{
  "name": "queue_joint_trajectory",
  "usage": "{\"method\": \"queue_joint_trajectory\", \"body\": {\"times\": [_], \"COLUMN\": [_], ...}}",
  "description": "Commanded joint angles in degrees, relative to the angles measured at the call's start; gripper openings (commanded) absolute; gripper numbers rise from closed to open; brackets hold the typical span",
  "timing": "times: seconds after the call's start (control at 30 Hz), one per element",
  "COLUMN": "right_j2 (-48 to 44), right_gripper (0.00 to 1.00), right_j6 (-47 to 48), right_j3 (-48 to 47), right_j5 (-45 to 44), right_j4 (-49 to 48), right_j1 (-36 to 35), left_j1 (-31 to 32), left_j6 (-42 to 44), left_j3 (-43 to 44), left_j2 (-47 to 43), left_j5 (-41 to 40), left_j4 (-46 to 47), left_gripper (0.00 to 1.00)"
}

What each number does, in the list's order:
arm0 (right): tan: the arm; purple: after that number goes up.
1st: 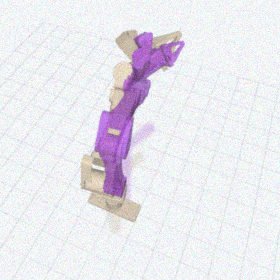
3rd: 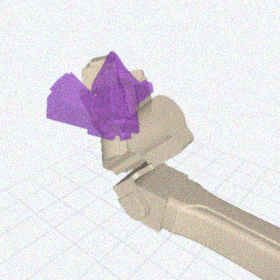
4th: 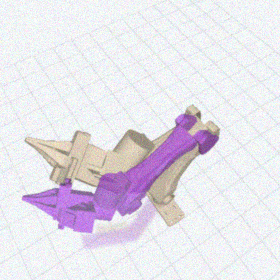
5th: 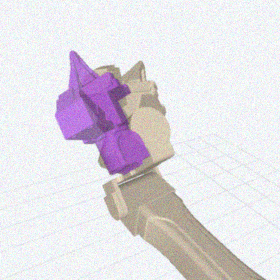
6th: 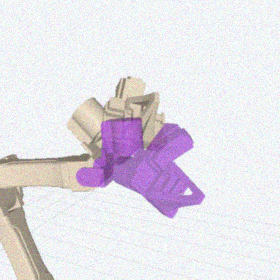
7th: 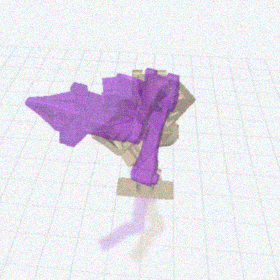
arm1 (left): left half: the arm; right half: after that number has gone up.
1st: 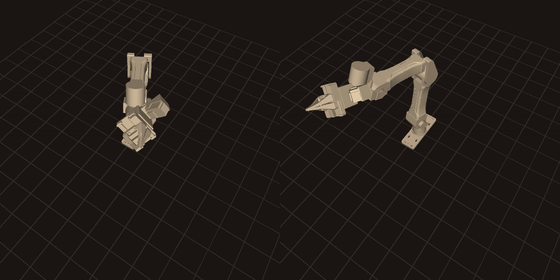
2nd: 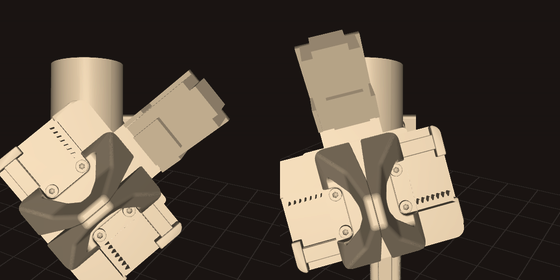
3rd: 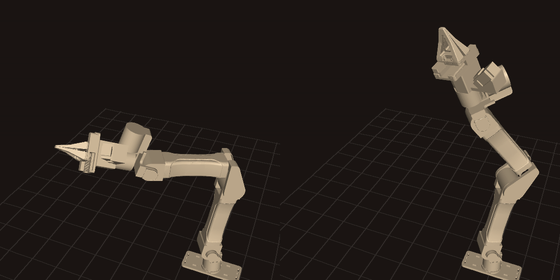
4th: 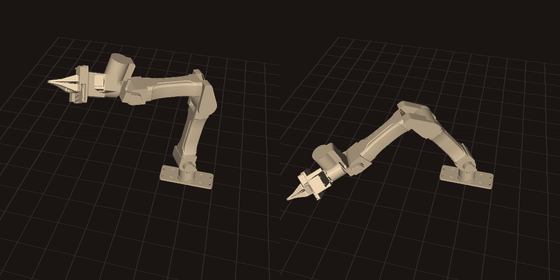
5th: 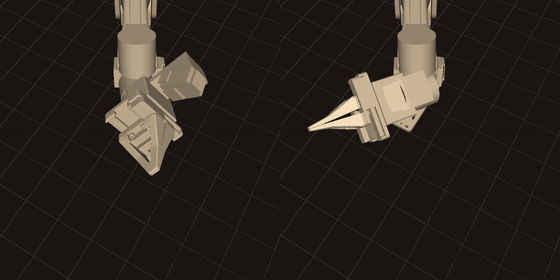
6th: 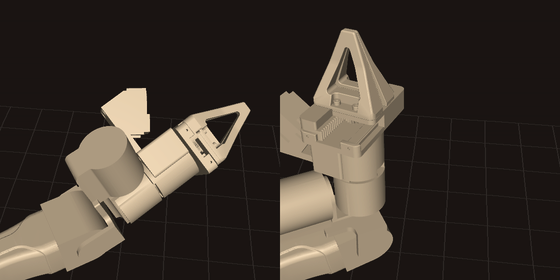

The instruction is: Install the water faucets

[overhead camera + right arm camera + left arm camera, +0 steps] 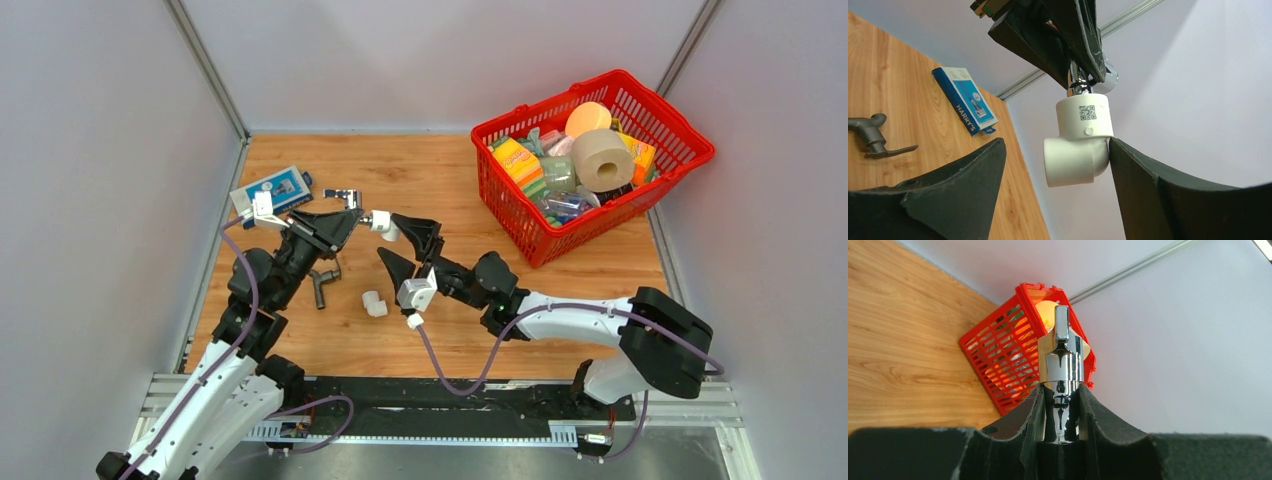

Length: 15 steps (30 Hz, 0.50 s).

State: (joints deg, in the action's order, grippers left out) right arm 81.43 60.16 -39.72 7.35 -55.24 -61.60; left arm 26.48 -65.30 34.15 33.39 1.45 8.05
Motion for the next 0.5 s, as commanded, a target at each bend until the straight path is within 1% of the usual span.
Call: {"method": "queue_joint_trajectory", "body": {"times": [0.0, 0.17, 0.27, 0.37, 0.47], "right_j2": [1.8, 4.52, 5.23, 4.62, 3.22], "right_gripper": [0.78, 0.73, 0.68, 0.57, 0.44], "right_j6": [3.2, 4.44, 2.52, 0.05, -2.49], "right_j3": [-2.37, -3.08, -4.13, -5.1, -5.89], "right_j5": [-2.69, -4.89, -4.98, -3.93, -2.7], "right_j4": [-4.07, -7.59, -7.16, -4.88, -1.37], "right_j1": [-0.36, -0.18, -0.27, -0.18, -0.1], "left_j1": [-0.11, -0.11, -0.2, -0.11, -0.11], "left_j6": [-1.24, -0.01, 0.96, 2.63, 4.64], "left_j3": [1.53, 2.76, 2.85, 3.2, 3.55], "left_j2": [-0.6, -1.48, -2.27, -2.1, -1.57], "left_j5": [1.97, 2.41, 2.59, 4.08, 5.14], "left_j4": [5.66, 3.73, 3.2, 3.19, 3.37], "left_gripper": [0.0, 0.0, 0.0, 0.0, 0.0]}}
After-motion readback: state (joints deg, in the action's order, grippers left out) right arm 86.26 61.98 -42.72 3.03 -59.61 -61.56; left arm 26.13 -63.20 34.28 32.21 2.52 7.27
